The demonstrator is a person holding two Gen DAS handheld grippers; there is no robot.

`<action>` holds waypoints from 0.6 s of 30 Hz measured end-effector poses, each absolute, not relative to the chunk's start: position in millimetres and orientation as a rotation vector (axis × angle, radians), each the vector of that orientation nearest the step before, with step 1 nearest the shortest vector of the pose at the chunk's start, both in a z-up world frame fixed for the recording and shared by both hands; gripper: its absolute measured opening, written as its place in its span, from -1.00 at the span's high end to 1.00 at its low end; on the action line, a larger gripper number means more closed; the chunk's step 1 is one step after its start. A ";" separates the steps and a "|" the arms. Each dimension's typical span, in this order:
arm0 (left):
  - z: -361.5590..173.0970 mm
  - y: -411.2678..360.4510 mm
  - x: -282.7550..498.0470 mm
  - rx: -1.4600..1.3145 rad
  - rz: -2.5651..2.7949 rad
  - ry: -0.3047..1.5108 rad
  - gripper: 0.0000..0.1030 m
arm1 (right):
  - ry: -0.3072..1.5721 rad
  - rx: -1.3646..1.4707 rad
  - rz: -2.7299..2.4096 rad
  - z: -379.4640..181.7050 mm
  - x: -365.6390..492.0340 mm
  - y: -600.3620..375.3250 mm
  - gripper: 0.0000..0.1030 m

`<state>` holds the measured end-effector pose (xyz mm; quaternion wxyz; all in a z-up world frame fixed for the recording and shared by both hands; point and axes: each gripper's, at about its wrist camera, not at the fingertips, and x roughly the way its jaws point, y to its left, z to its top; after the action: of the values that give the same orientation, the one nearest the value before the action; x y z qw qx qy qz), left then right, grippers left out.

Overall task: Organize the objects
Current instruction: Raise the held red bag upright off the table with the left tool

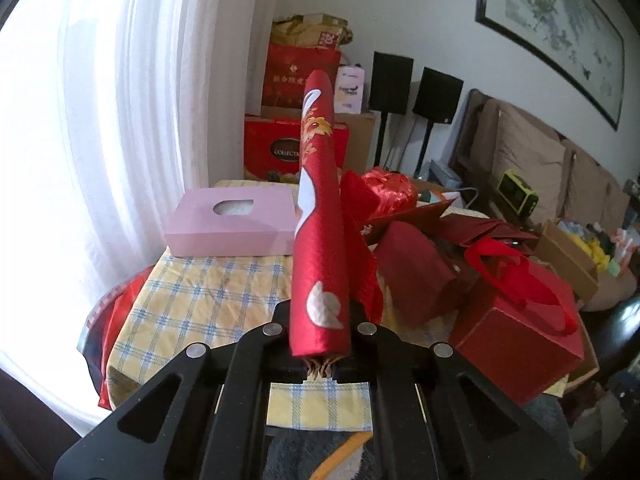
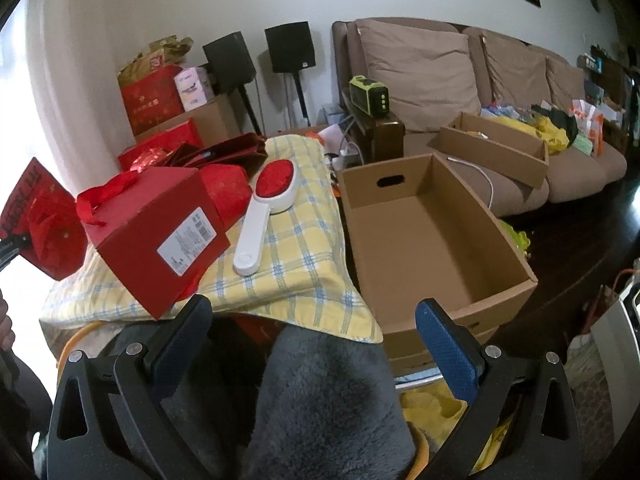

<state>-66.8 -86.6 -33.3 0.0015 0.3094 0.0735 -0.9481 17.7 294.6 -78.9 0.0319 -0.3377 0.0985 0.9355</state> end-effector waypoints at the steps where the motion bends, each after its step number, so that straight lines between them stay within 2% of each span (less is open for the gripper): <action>1: -32.2 -86.4 -66.1 0.970 -2.978 0.225 0.87 | 0.300 -1.034 2.885 -77.9 18.6 294.4 -0.99; 9: -47.0 -92.8 -67.9 1.022 -2.941 0.264 0.87 | 0.279 -0.980 2.929 -70.6 22.9 289.5 -0.99; 12: -49.4 -90.1 -66.6 0.997 -2.951 0.199 0.86 | 0.271 -0.985 2.952 -68.7 21.5 290.1 -0.99; 18: -51.1 -90.0 -65.6 0.972 -2.975 0.185 0.85 | 0.457 -1.042 2.940 -63.9 15.2 306.5 -0.99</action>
<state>-65.6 -90.0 -51.1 0.0031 0.3100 0.0591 -0.9489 15.2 306.5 -63.9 -0.0056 -0.3306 0.1450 0.9326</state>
